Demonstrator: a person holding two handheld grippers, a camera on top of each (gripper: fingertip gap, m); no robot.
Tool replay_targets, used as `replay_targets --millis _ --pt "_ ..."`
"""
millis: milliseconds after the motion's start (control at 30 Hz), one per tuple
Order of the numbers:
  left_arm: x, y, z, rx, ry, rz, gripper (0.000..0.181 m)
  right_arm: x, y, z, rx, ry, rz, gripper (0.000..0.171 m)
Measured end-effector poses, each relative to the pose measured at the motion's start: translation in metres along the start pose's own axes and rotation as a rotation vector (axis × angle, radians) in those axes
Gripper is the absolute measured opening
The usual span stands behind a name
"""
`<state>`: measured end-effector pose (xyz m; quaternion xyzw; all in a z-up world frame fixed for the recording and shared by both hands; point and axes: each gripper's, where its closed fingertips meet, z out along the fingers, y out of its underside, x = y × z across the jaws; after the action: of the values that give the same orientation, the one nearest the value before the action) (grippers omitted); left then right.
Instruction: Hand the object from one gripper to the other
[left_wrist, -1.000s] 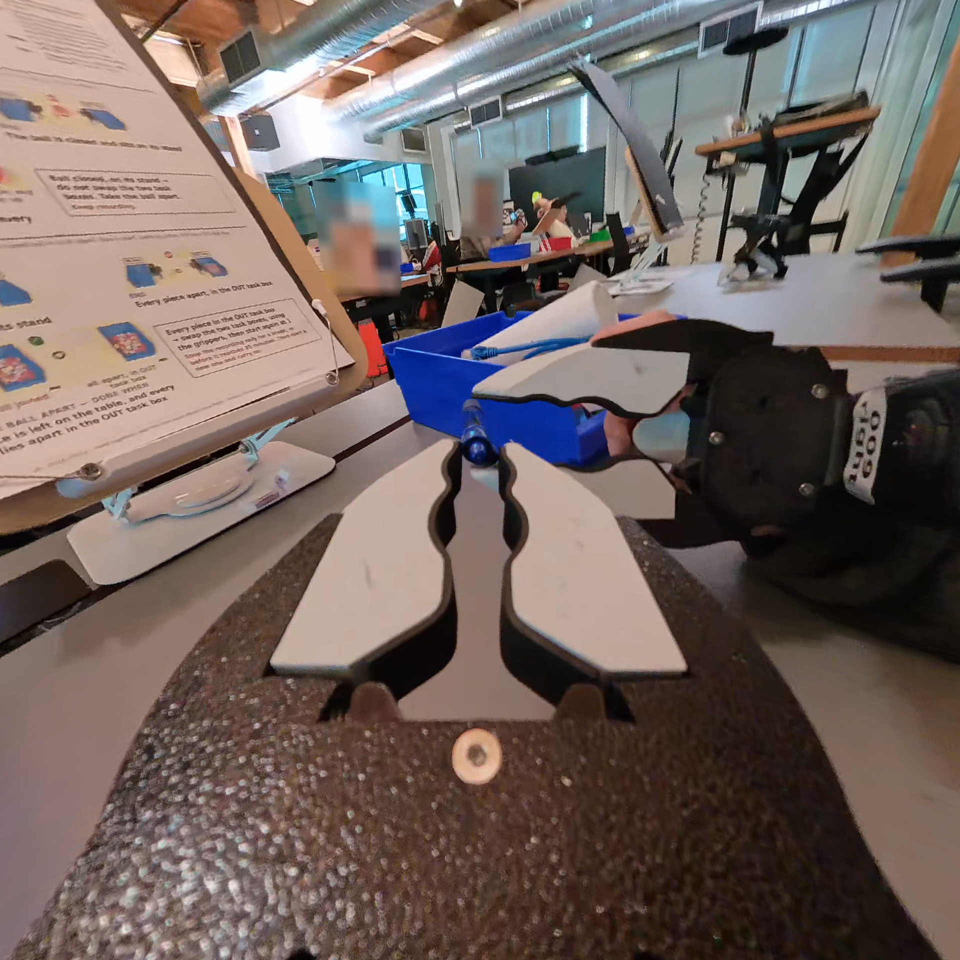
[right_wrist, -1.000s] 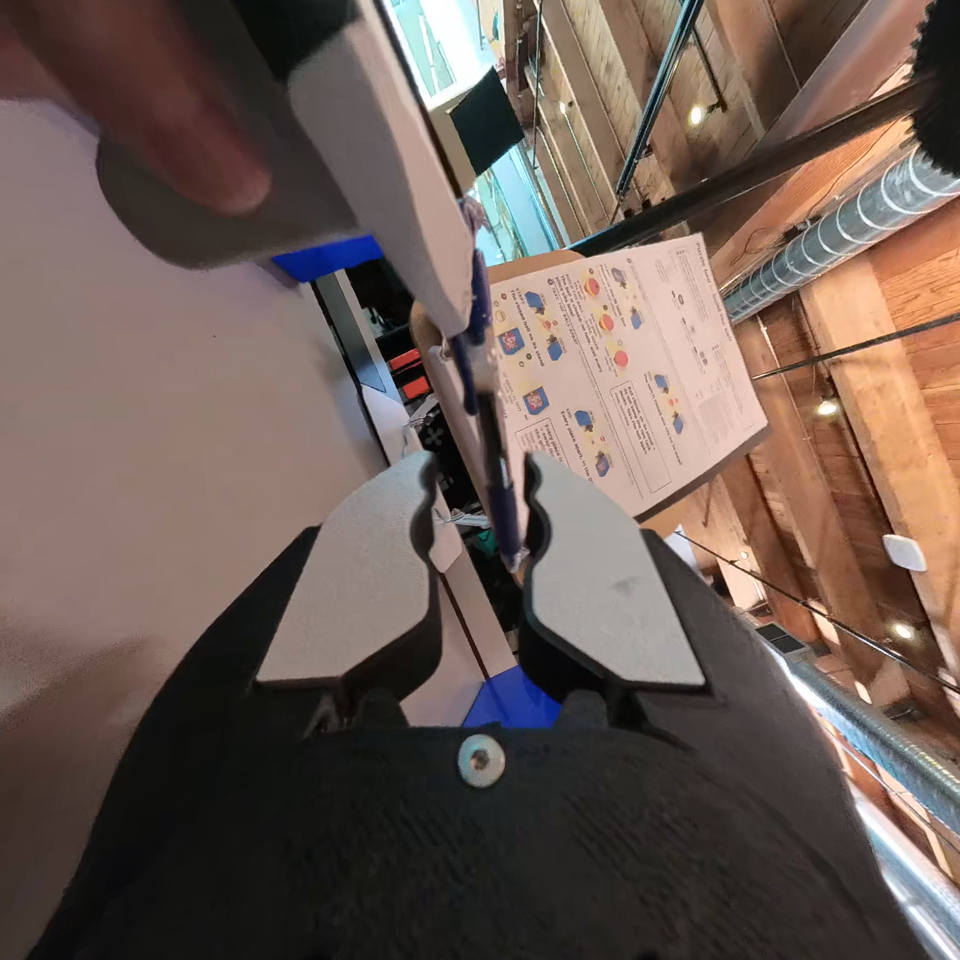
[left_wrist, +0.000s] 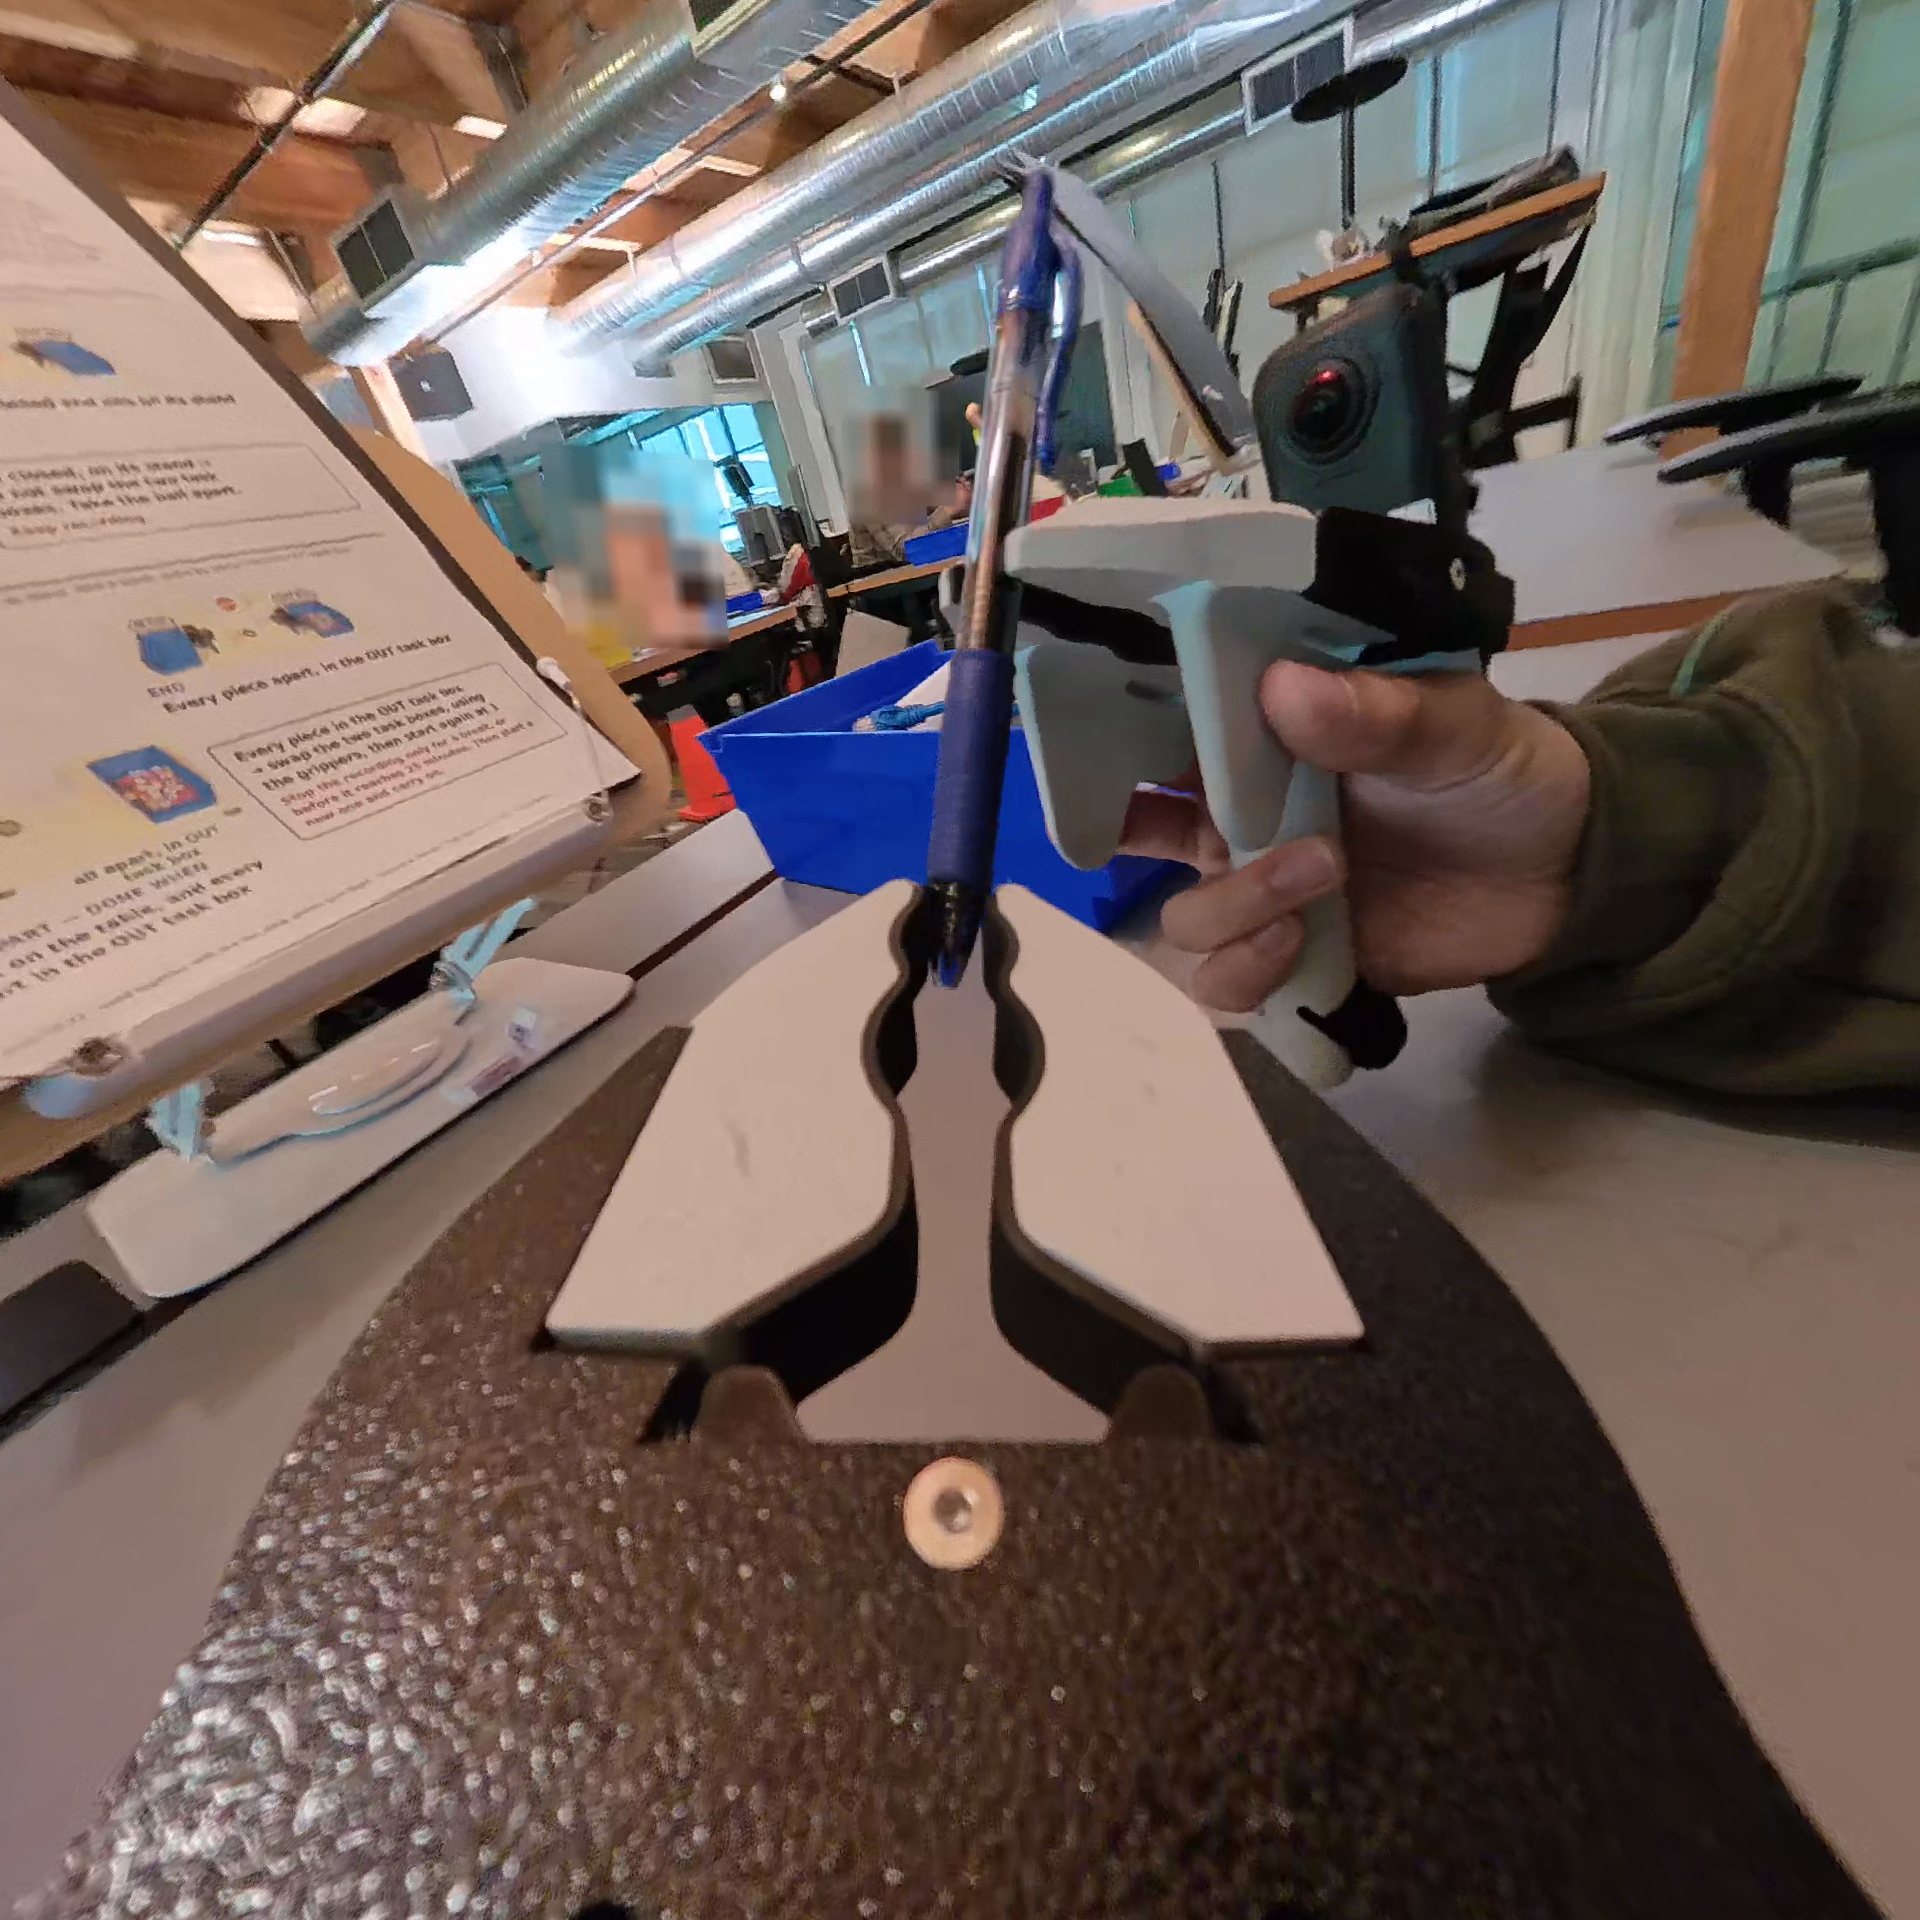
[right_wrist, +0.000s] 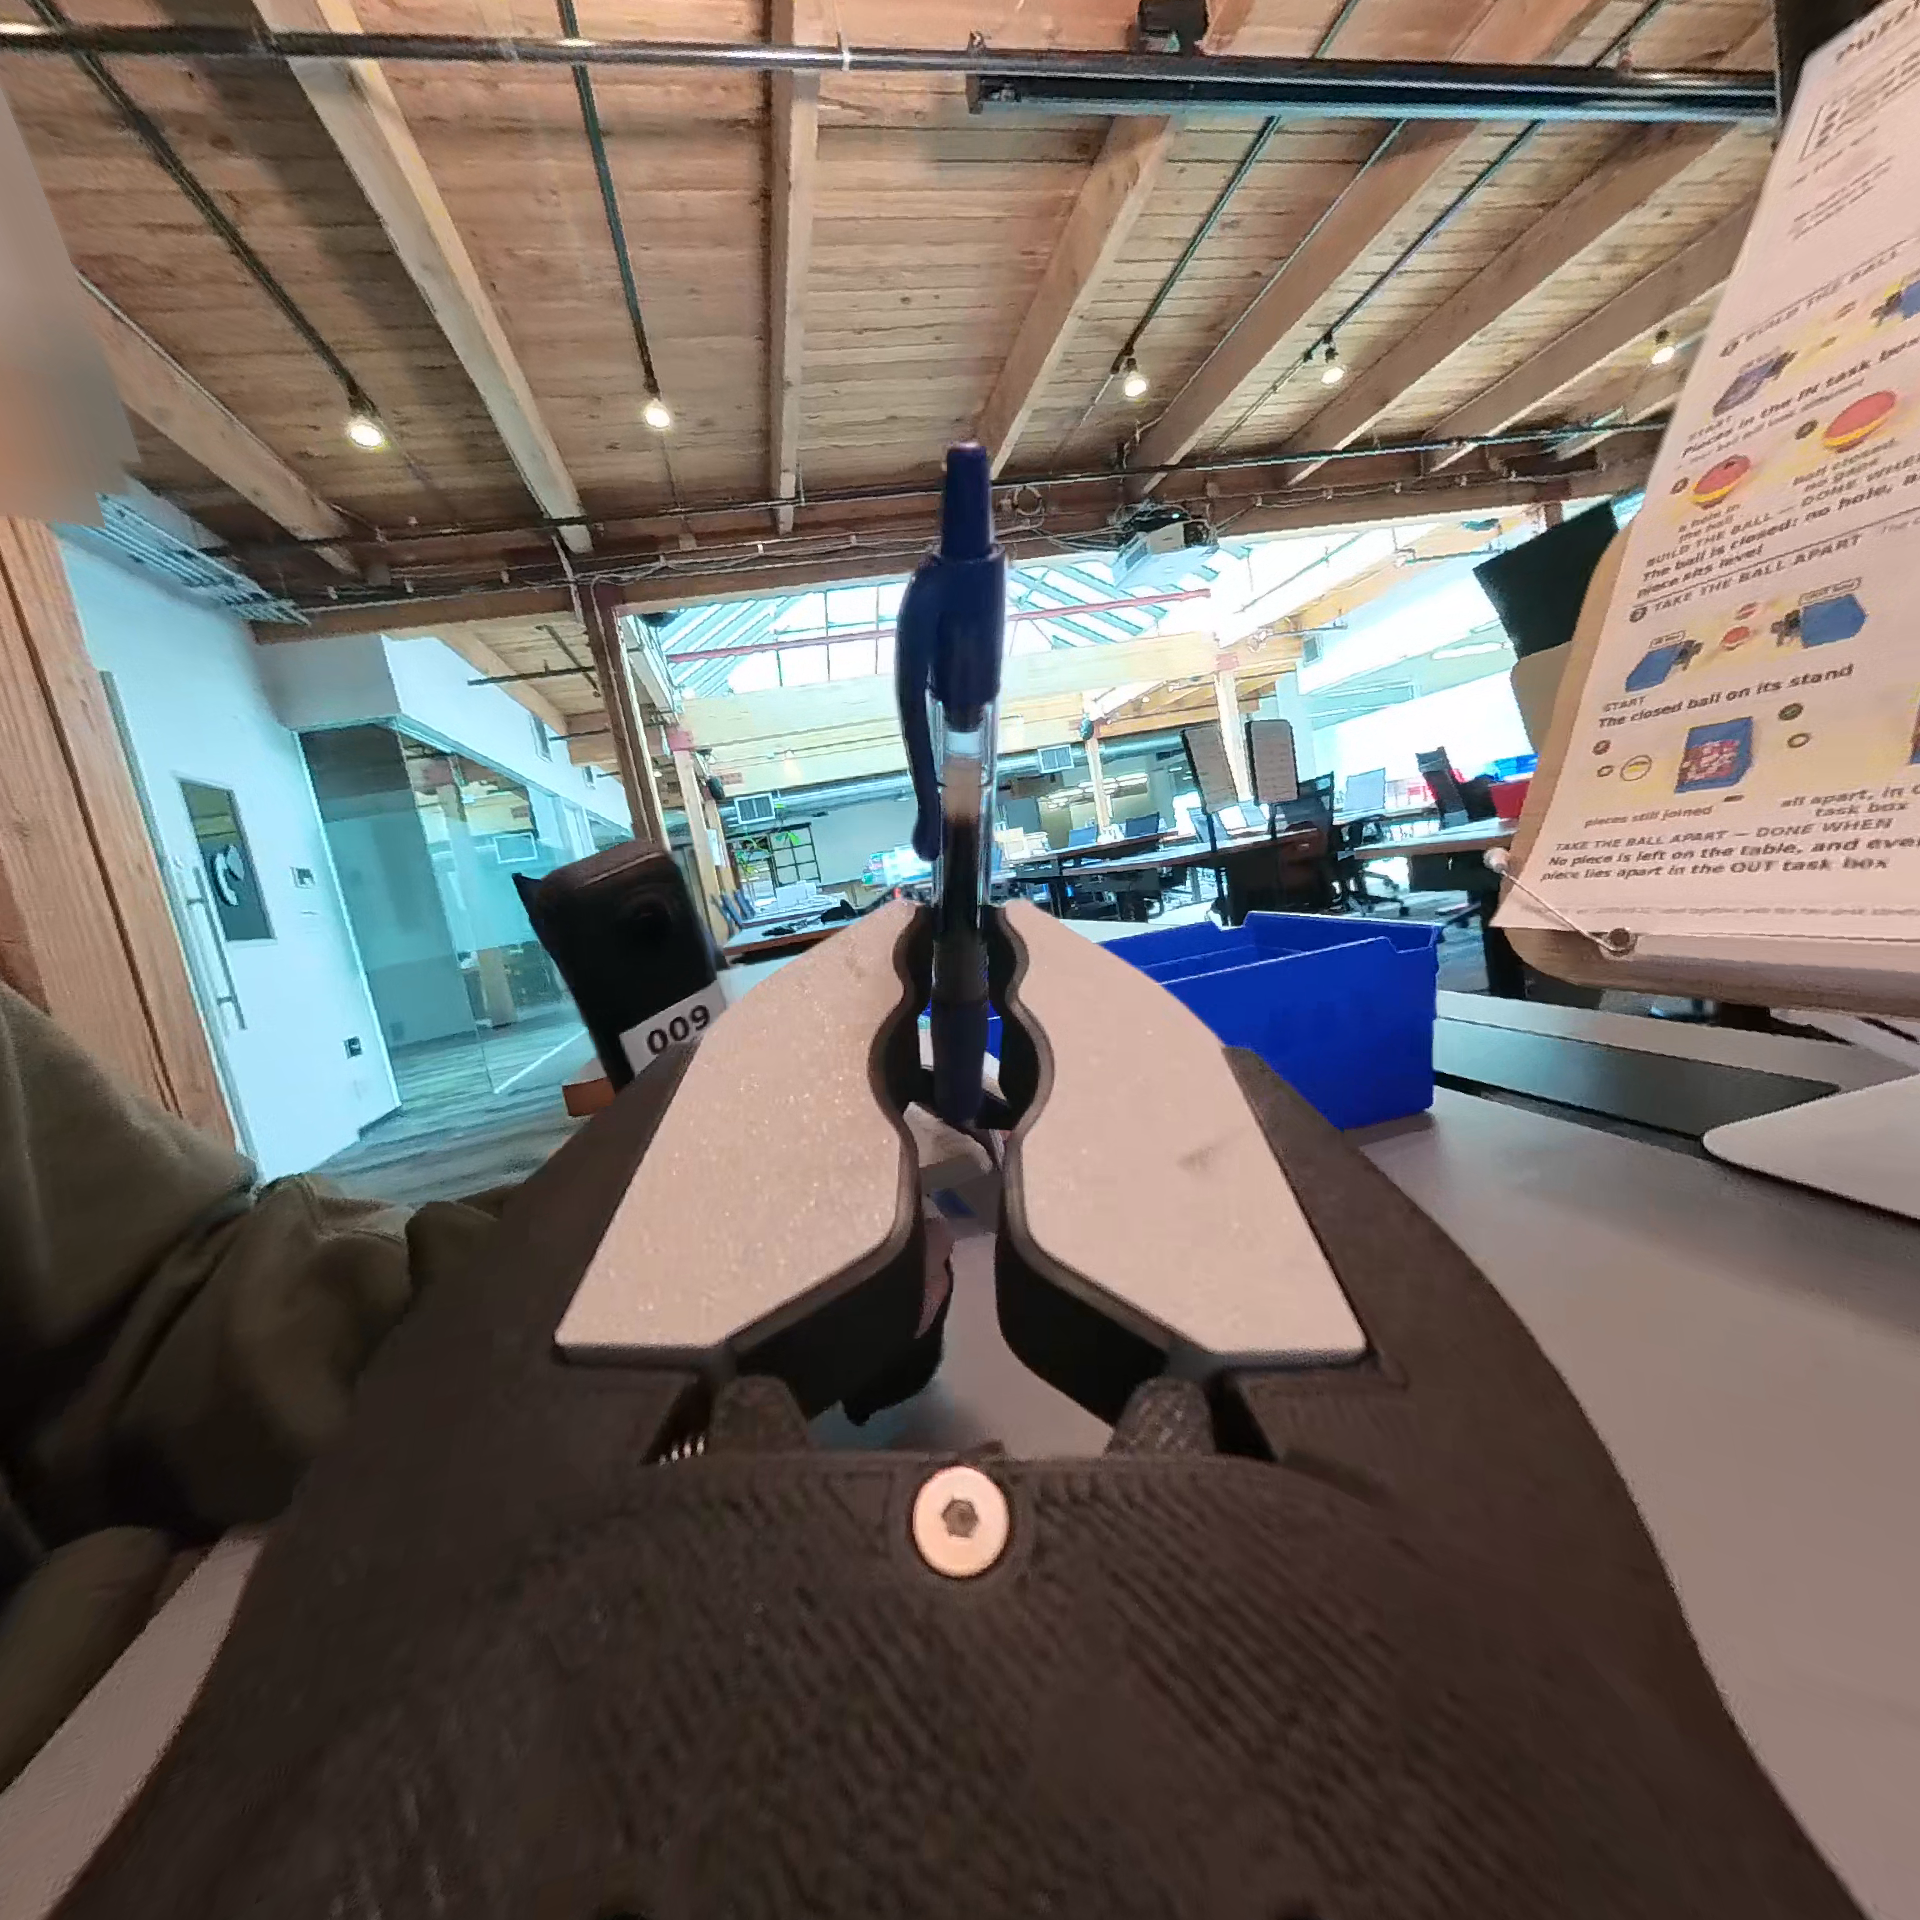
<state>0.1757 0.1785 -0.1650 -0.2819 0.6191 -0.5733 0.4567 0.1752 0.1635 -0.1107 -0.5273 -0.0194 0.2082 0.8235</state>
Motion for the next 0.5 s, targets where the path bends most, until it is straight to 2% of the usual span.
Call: replay_targets --millis 133,200,267,333,433,500 --pt "-0.019 0.000 -0.003 -0.057 -0.188 0.210 0.008 0.025 0.001 -0.007 0.016 0.156 0.044 0.016" --pt "-0.033 -0.001 -0.009 -0.130 -0.334 0.446 0.008 0.036 0.001 -0.012 0.026 0.216 0.075 0.026" --pt "-0.040 -0.005 -0.014 -0.195 -0.441 0.738 0.008 0.041 0.002 -0.013 0.028 0.230 0.152 0.028" --pt "-0.039 -0.009 -0.013 -0.249 -0.490 0.975 0.008 0.044 0.000 -0.014 0.061 0.221 0.239 0.033" --pt "-0.037 -0.012 -0.011 -0.296 -0.528 1.162 0.008 0.048 -0.006 -0.018 0.110 0.216 0.315 0.030" --pt "-0.037 -0.015 -0.010 -0.307 -0.545 1.230 0.009 0.052 -0.005 -0.020 0.100 0.234 0.330 0.019"
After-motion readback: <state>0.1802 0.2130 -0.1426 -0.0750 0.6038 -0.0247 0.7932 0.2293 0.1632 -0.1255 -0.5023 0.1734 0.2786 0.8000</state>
